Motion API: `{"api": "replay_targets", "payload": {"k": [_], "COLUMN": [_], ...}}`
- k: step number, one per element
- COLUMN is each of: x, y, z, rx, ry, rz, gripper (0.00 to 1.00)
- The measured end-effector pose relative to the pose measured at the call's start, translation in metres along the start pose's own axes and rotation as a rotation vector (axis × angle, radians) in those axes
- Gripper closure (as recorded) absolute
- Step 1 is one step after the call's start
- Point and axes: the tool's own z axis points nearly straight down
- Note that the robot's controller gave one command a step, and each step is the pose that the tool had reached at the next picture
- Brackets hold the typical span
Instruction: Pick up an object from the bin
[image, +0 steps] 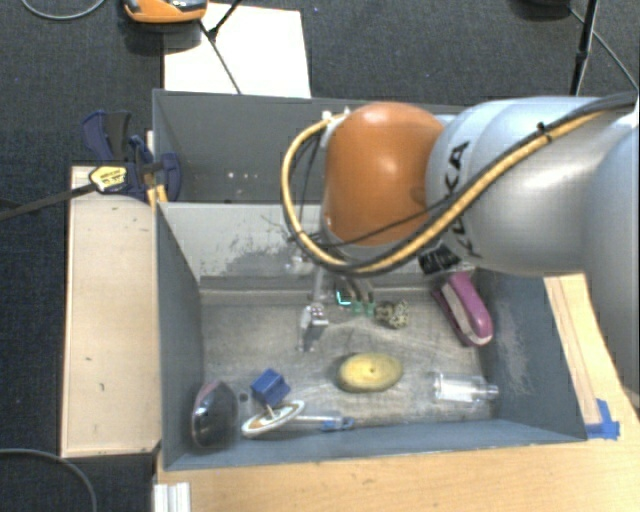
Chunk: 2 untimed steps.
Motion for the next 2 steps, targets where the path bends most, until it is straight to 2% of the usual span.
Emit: {"api": "replay_targets", "payload": {"k": [1,2], "x": [0.060,0.043], "y": [0.036,0.016], "z": [0.068,0.113], "rx": [0.000,0.000], "ry": [-0.001,-0.006], "rz": [-0.163,0.016], "gripper": [0.00,0.00]}}
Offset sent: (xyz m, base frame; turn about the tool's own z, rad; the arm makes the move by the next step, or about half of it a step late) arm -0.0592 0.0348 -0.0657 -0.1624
